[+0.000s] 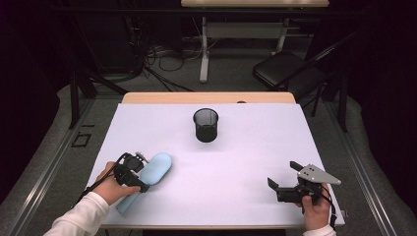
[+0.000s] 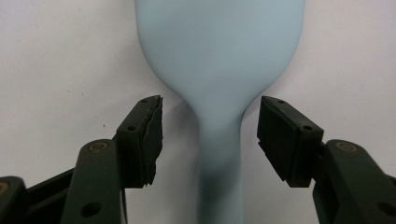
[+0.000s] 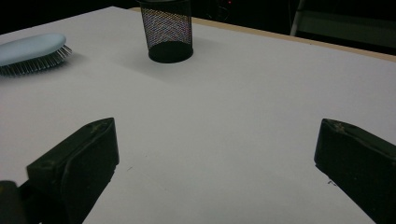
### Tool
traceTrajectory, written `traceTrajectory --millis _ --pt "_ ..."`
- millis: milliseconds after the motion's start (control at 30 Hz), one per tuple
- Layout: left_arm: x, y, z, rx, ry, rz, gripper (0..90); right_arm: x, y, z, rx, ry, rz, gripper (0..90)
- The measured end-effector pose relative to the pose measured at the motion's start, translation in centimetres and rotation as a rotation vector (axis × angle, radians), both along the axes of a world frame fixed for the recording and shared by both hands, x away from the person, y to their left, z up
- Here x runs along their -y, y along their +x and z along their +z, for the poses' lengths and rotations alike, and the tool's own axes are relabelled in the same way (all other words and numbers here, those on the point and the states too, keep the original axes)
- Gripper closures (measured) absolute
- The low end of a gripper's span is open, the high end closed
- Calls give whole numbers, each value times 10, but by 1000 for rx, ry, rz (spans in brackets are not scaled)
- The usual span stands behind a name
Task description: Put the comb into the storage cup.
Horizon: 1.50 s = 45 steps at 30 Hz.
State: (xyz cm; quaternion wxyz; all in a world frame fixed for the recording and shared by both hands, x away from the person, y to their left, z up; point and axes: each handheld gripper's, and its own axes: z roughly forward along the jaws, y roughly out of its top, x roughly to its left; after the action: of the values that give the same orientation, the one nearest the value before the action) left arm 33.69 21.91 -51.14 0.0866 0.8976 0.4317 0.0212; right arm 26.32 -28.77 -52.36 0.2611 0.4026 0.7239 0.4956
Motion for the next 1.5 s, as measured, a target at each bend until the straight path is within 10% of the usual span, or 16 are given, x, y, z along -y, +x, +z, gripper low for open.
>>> traceTrajectory --millis 567,1500 --pt "3 1 -6 -43 0 35 627 0 0 0 -1 -3 1 0" --pt "7 1 -13 -48 34 39 674 1 1 -1 -2 -4 2 0"
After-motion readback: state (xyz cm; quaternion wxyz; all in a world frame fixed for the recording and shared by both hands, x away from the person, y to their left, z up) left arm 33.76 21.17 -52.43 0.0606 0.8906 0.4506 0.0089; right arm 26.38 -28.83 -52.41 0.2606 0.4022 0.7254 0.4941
